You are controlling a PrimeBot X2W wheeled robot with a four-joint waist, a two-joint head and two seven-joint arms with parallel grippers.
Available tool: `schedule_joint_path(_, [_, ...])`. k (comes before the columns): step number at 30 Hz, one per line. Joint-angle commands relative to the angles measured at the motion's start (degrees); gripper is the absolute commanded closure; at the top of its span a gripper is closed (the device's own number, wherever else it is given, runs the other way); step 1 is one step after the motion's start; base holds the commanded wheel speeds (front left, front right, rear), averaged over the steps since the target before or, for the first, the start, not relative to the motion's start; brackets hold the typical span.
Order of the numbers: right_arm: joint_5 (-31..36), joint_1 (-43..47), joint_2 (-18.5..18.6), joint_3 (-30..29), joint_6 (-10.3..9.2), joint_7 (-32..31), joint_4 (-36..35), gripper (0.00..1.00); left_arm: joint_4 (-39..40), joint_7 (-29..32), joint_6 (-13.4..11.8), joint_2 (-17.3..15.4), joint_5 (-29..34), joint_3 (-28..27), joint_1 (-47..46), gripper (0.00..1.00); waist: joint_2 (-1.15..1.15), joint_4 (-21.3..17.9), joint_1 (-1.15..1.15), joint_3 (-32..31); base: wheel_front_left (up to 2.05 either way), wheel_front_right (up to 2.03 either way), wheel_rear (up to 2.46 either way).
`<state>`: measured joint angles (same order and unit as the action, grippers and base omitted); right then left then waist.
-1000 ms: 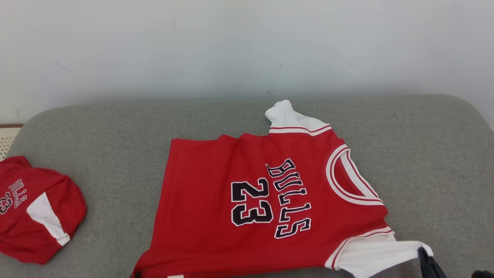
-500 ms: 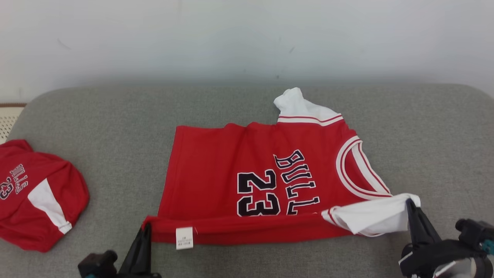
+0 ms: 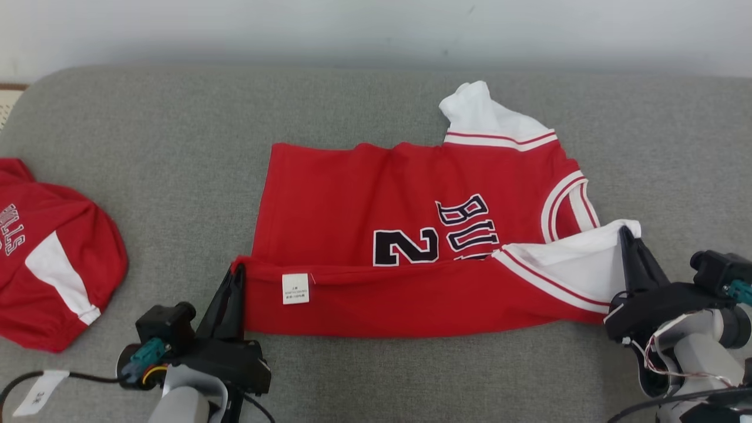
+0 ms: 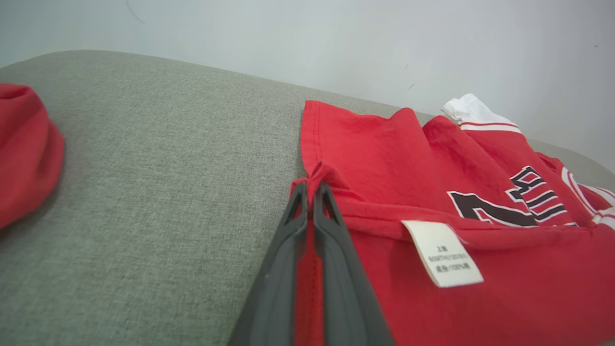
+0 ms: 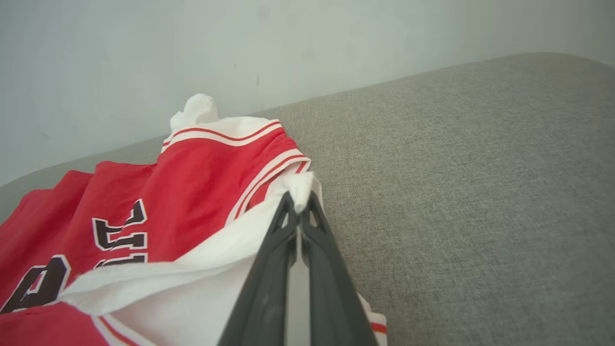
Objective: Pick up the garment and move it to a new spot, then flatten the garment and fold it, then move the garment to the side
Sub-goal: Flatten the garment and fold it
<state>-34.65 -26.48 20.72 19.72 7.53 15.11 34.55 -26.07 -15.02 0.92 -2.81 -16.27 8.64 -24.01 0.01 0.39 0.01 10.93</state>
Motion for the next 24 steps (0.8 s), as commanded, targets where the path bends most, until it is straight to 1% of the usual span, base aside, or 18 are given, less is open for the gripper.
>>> schedule_joint_path(1, [0.25,-1.30,0.14,0.04,-0.08,0.06,0.86,1.00,-0.64,-0.22,-0.11,-0.17,-0.22,0.33,-1.20,1.00,-0.01,0.56,-0.01,1.97,0.00,0.00,0.00])
schedule_joint_path(4, [0.25,-2.94,-0.22,0.26,-0.08,0.06,2.32,1.00,-1.16,-0.22,-0.27,-0.18,-0.18,0.86,-2.80,1.00,-0.01,0.55,-0.01,3.16,0.00,0.00,0.00])
schedule_joint_path(5, [0.22,-3.47,-0.32,0.32,-0.08,0.06,2.73,0.78,-1.26,-0.22,-0.37,-0.17,-0.24,1.01,-3.24,0.95,-0.01,0.52,-0.01,3.43,0.00,0.00,0.00])
schedule_joint_path(6, [0.04,-3.93,-0.44,0.00,-0.08,0.07,2.90,0.54,-1.29,-0.22,-0.48,-0.16,-0.32,1.05,-3.44,0.74,-0.01,0.45,-0.01,3.66,0.00,0.00,0.00])
schedule_joint_path(7, [-0.22,-4.39,-0.62,-0.58,-0.08,0.06,3.10,0.00,-1.40,-0.22,-0.65,-0.17,-0.59,1.00,-3.58,0.55,-0.01,0.37,-0.01,3.86,0.00,0.00,0.00])
schedule_joint_path(8, [-0.33,-4.75,-0.99,-1.01,-0.08,0.07,2.83,0.00,-1.44,-0.22,-0.92,-0.17,-0.75,0.79,-3.83,0.00,-0.01,0.27,-0.01,4.06,0.00,0.00,0.00])
schedule_joint_path(9, [0.13,-4.88,-1.57,-2.29,-0.08,0.06,-0.33,0.00,-0.08,-0.22,-1.68,-0.18,-0.52,-0.04,-4.29,0.00,-0.01,0.06,-0.01,4.51,0.00,0.00,0.00])
schedule_joint_path(13, [1.54,-1.69,-2.13,-6.33,-0.07,0.05,-5.03,0.00,2.81,-0.22,-3.01,-0.15,0.73,-0.90,-2.48,0.00,-0.01,0.01,-0.01,4.45,0.00,0.00,0.00])
schedule_joint_path(17, [3.15,2.52,-2.22,-7.31,-0.08,0.05,-6.74,0.00,4.01,-0.22,-3.15,-0.16,1.54,-0.80,0.51,0.00,-0.01,0.00,-0.01,3.27,0.00,0.00,0.00])
schedule_joint_path(19, [3.34,5.09,-2.64,-7.98,-0.08,0.05,-7.15,0.00,4.67,-0.22,-3.50,-0.17,1.32,-1.42,2.10,0.00,-0.01,-0.14,-0.01,2.40,0.00,0.00,0.00])
schedule_joint_path(24, [3.71,10.66,-3.73,-8.84,-0.08,0.05,-8.37,0.00,6.66,-0.22,-3.44,-0.15,2.31,-2.31,6.19,0.00,-0.01,-0.63,-0.01,0.43,0.00,0.00,0.00])
